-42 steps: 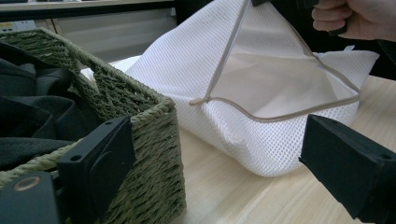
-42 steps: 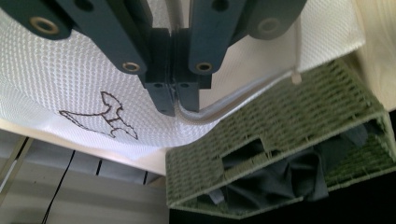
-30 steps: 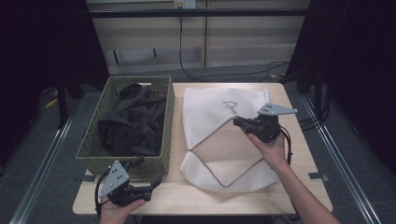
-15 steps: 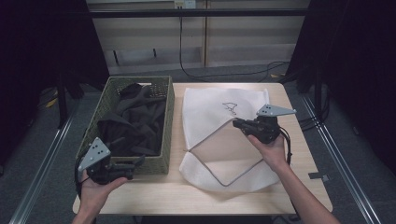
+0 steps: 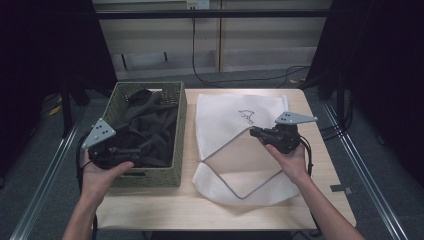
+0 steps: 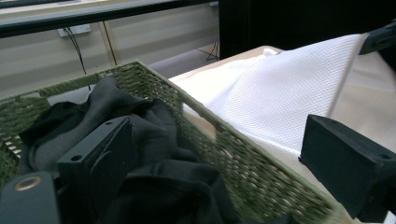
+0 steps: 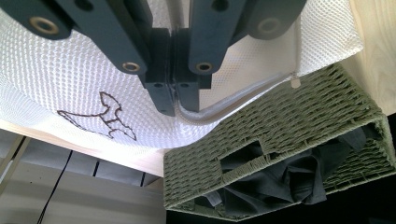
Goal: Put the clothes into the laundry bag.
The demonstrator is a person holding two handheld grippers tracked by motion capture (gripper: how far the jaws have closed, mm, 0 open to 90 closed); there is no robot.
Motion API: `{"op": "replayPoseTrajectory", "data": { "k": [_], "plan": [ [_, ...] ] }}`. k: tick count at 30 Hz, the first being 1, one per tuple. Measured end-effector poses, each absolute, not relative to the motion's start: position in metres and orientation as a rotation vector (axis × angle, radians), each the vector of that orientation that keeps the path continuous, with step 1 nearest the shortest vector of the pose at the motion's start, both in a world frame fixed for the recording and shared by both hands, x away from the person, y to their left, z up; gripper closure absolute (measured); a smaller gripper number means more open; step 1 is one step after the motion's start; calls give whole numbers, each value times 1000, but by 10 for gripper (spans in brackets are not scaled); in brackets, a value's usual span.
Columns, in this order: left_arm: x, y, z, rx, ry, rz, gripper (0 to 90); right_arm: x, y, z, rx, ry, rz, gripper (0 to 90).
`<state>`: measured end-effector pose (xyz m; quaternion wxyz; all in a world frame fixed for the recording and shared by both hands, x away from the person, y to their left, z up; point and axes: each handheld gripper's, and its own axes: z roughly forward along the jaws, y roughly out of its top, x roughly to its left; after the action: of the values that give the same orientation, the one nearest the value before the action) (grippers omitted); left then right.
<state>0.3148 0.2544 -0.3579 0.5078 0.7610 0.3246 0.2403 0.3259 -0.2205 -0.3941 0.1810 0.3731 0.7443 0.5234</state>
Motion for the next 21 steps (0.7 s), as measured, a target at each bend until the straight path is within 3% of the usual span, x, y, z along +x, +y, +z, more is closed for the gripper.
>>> {"op": "replayPoseTrajectory", "data": {
  "k": [8, 18, 21],
  "plan": [
    [359, 269, -371, 1933, 900, 511, 82, 327, -222, -394, 1074, 2094, 1476, 886],
    [397, 272, -381, 2037, 942, 533, 44, 328, -219, -398, 1065, 2118, 1472, 886],
    [411, 274, -390, 2089, 946, 475, 43, 328, -217, -399, 1062, 2127, 1465, 886]
  ]
}}
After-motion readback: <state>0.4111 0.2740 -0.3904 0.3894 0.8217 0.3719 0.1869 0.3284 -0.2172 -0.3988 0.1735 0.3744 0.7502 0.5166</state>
